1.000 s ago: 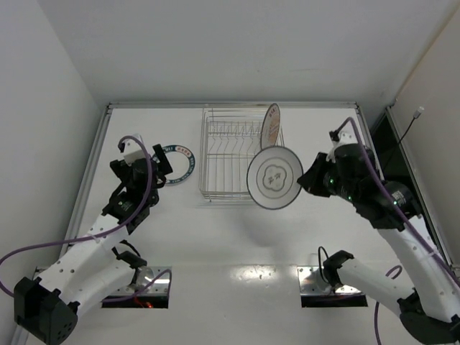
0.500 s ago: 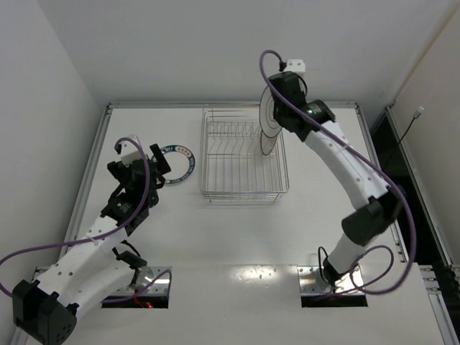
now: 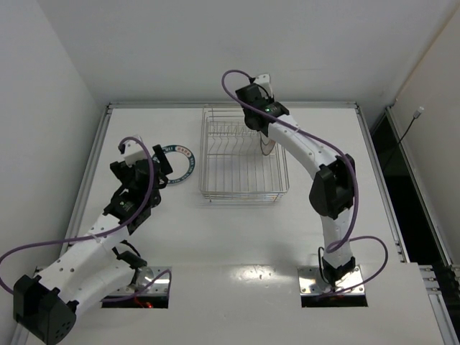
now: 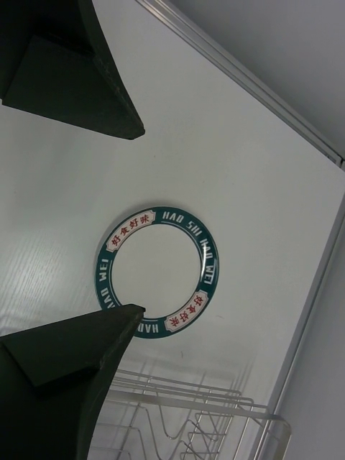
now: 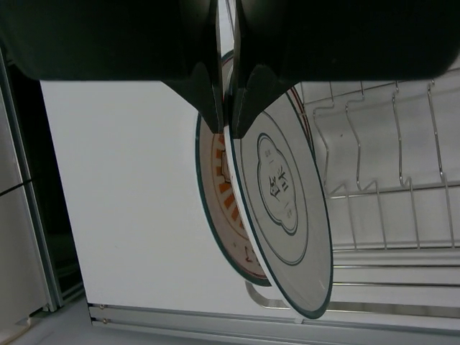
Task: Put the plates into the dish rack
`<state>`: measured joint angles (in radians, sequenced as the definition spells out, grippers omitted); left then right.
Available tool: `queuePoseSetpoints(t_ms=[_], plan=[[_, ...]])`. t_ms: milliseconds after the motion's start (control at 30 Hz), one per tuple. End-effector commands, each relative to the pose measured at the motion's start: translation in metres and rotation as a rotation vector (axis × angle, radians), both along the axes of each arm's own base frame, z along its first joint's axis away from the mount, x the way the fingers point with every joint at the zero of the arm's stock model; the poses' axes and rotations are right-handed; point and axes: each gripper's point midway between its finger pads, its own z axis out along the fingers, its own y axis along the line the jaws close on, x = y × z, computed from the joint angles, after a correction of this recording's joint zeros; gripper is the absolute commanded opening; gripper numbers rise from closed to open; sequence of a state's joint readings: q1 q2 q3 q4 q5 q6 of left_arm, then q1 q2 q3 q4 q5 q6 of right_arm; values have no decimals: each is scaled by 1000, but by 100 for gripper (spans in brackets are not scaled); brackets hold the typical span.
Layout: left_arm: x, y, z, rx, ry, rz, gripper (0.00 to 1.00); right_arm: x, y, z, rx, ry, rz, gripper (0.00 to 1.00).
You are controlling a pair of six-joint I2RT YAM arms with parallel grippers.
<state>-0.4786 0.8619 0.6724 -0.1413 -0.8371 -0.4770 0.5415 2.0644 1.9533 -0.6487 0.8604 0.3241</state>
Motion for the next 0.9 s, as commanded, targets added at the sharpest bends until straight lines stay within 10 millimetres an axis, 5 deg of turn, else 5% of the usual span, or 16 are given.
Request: queuePoseSetpoints(t_ms=[0,100,167,267,367,433,467,533,633,700,867], plan=[[2,-1,3,-3,-13,18,100,7,7,14,34,-85,-9,0],[2,-1,-1,6,5,18,100,3,17,-9,97,-45,12,0],[3,-1,-4,11,13,18,100,2,19,-28,140,-16,23,9],[3,0,-15,10,38,36,100,-8,21,-28,232,-47,14,38],[4,5,-28,15,67,92,100,-26,20,-17,382,-117,-33,41],[3,6,-38,25,100,106,100,-42,16,-29,461,-148,-84,42],[4,5,-49,25,121,112,100,-51,12,-9,513,-205,-84,42],[5,7,-56,2,145,127,100,-67,16,-15,554,-238,-43,42],[15,13,-62,-156,169,63,100,-90,18,14,576,-341,73,45],[17,36,-70,-236,156,81,100,-94,15,27,589,-370,110,47],[36,42,-75,-404,123,-46,100,-86,-9,62,564,-424,150,55]])
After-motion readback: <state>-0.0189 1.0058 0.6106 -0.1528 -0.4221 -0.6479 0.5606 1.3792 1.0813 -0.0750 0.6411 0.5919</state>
